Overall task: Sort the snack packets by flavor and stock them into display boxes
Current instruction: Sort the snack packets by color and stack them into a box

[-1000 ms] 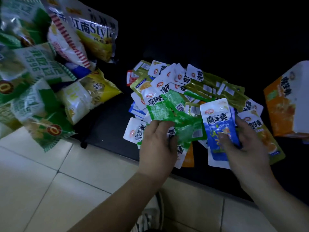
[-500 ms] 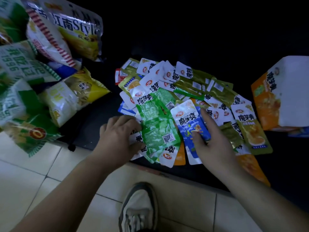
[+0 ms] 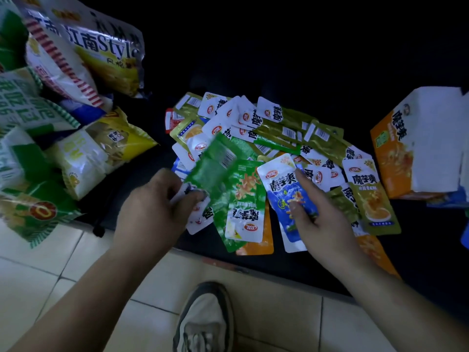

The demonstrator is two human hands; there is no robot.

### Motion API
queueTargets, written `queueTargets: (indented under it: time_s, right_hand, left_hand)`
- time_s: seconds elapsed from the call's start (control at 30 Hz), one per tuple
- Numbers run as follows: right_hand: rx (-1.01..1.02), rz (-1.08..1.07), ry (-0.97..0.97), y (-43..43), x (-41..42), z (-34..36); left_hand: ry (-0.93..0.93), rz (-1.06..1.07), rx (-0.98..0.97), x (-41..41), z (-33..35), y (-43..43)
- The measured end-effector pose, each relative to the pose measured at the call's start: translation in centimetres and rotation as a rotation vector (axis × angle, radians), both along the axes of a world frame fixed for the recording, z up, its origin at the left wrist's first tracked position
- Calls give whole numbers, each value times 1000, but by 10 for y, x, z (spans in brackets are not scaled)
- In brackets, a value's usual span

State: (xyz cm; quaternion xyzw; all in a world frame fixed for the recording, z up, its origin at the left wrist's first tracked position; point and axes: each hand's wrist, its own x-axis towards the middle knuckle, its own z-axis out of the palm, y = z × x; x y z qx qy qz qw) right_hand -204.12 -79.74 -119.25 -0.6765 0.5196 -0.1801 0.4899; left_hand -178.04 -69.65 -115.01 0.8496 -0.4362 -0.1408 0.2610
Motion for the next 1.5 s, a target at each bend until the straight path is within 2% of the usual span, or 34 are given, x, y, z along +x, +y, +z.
queueTargets:
  time_s: [0.1, 0.17, 0.23, 0.3, 0.4, 0.47, 0.5, 0.57, 0.67, 0.77, 0.87, 0.97, 1.03, 1.1, 1.2, 1.3, 1.4, 1.5]
  right_hand:
    - [47, -74, -5, 0, 3, 11]
    - [31, -148, -46, -1, 3, 20]
    - [-7, -200, -88, -2, 2, 27]
    - [-28, -198, -101, -1, -1, 29]
    - [-24, -120, -53, 7, -7, 22]
    - [-35, -77, -14, 11, -10, 18]
    - [-35, -70, 1, 11, -12, 16]
    - [-17, -85, -8, 7, -15, 16]
    - [5, -162, -115, 0, -20, 19]
    - [55, -223, -202, 2, -26, 22]
    - [82, -274, -235, 5, -34, 23]
    - [86, -324, -233, 4, -48, 28]
    - [81, -361, -231, 3, -63, 35]
    - [78, -406, -238, 3, -85, 39]
    - [60, -467, -239, 6, -123, 44]
    - [18, -541, -202, 7, -173, 44]
    - [-44, -659, -135, 7, -230, 37]
    - [-179, -635, 64, 3, -284, 31]
  left_hand:
    - [443, 318, -221, -22, 4, -1]
    - [751, 344, -286, -45, 1, -6]
    - [889, 299, -220, -69, -10, -9]
    - [751, 213, -117, -85, -27, -11]
    - [360, 21, 20, -89, -43, -14]
    - [129, -67, 26, -86, -46, -18]
    - [63, -95, 24, -86, -45, -20]
    - [46, -83, -7, -88, -45, -24]
    - [96, -36, -41, -91, -47, -29]
    - [262, 35, 3, -89, -46, -38]
    - [209, -20, 61, -89, -37, -44]
    - [239, 23, -44, -98, -14, -35]
    - [355, 43, -154, -111, 7, -31]
    - [487, -1, -172, -137, 28, -35]
    - [814, 10, -56, -192, 41, -43]
    - [990, -28, 118, -249, 37, -56]
    - [1102, -86, 218, -301, 26, -64]
    - [1127, -182, 270, -344, 16, -71]
